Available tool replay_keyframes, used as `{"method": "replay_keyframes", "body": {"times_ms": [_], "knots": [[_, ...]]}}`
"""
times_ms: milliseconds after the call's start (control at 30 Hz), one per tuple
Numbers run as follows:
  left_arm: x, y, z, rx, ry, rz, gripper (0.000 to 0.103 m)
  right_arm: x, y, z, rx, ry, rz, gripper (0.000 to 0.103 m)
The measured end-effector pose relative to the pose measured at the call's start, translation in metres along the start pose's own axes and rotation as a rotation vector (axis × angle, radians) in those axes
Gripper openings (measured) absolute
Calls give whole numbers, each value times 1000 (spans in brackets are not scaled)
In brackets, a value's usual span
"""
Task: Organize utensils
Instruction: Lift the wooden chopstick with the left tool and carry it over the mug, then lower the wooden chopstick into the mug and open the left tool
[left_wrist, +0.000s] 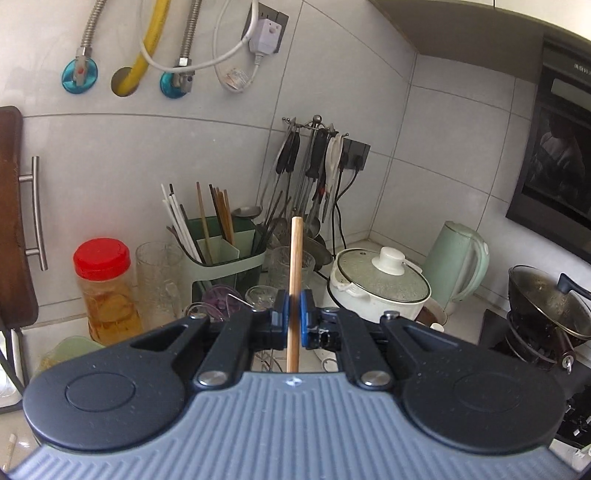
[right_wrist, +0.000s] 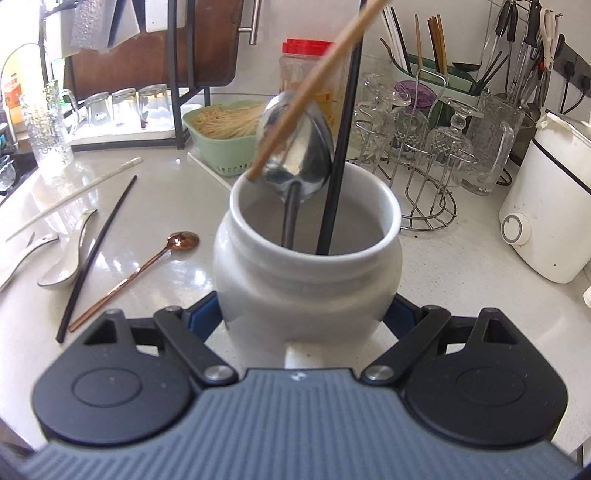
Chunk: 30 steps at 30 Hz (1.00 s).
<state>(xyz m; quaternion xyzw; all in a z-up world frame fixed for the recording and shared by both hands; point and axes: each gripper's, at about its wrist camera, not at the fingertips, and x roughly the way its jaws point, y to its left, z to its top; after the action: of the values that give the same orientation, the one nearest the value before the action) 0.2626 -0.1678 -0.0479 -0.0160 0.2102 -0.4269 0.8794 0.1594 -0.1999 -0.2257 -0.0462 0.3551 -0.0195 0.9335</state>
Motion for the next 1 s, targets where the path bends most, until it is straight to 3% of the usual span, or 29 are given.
{"method": "replay_keyframes", "body": {"times_ms": [400,1000], "knots": [[20,-11,-24,19,63,27,7,0,0,-1,1,-9,9,92],[-15,-4,-48,2,200,90,7,-1,0,-2,-7,-18,15,92]]}}
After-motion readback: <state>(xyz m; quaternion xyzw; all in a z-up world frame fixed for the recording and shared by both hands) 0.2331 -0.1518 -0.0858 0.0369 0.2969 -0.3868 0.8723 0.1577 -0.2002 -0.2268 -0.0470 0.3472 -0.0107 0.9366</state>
